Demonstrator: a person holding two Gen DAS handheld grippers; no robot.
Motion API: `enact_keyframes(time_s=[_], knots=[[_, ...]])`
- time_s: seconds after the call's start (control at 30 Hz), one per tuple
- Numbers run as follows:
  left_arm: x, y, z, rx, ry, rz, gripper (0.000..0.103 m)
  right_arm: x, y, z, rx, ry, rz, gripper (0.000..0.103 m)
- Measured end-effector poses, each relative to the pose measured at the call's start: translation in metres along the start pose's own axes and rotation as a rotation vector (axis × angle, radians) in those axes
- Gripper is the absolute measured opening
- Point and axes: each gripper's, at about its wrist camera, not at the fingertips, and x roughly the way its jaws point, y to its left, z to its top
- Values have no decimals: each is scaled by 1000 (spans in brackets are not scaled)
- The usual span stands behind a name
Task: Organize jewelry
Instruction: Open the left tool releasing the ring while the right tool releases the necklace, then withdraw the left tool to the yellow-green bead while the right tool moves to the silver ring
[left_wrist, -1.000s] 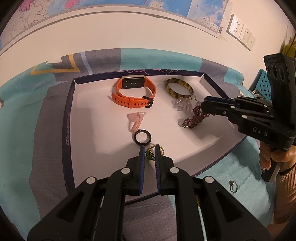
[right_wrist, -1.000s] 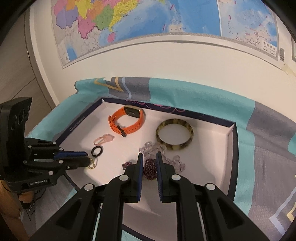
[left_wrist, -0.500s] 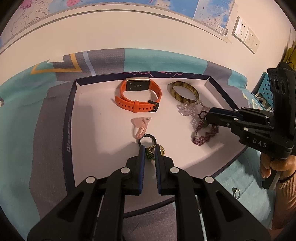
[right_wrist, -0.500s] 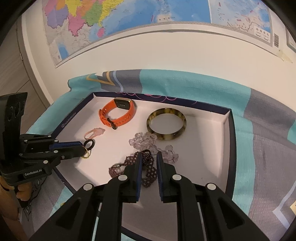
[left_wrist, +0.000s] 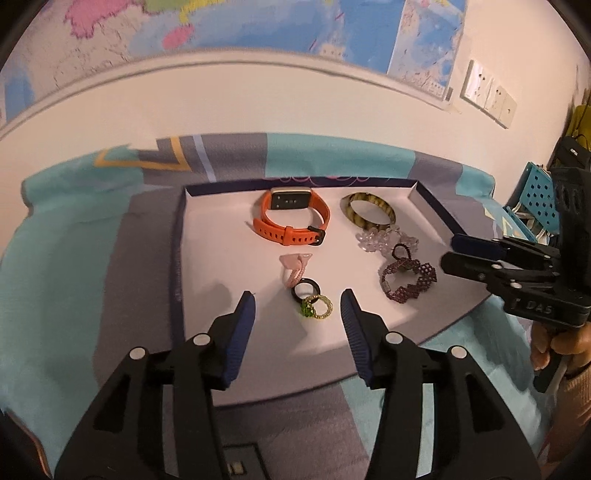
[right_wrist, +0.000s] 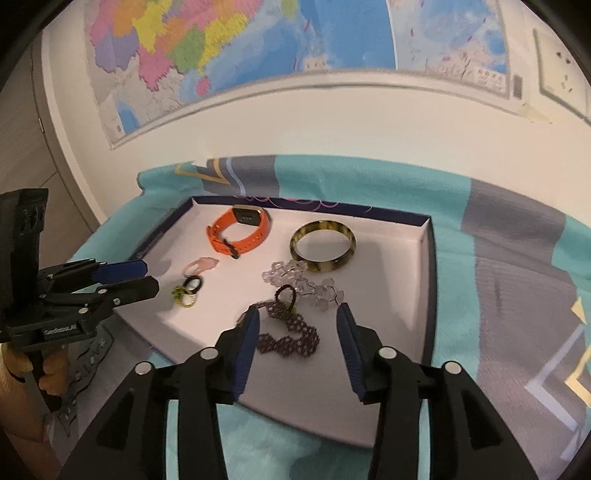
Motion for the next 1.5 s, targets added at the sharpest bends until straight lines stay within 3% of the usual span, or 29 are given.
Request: enact_keyframes(time_s=[0.1,0.23,0.43,0.7,0.97,1.07,1.23,1.4,1.5], knots=[[-15,-6,-8,36,-28,14,50,-19,8,-6,-28,-27,0,53],[-29,-14,-20,88,-43,13,52,-37,17,-21,-70,-38,-39,71],[-38,-22,-41,120,-32,-11,60,-38,26,-47,-83,4,-40,81],[-34,-34,-60,137,1,-9,81,-22,32,-74,-36,94,-25,84],[-24,-46,-65,174,37,16,82,-18,39,-84,-42,134,-39,85],[-24,-49,-65,183,38,4,79,-14,41,-85,-52,150,-72,96],[-17,-54,-67,198,70,-8,63,-10,46,-86,-82,170,-110,97],[-14,-54,-67,198,86,-37,49,-13,42,-86,-64,157,-108,91],[-11,-55,-67,200,100,-54,43,-16,43,-86,-66,145,-102,82]])
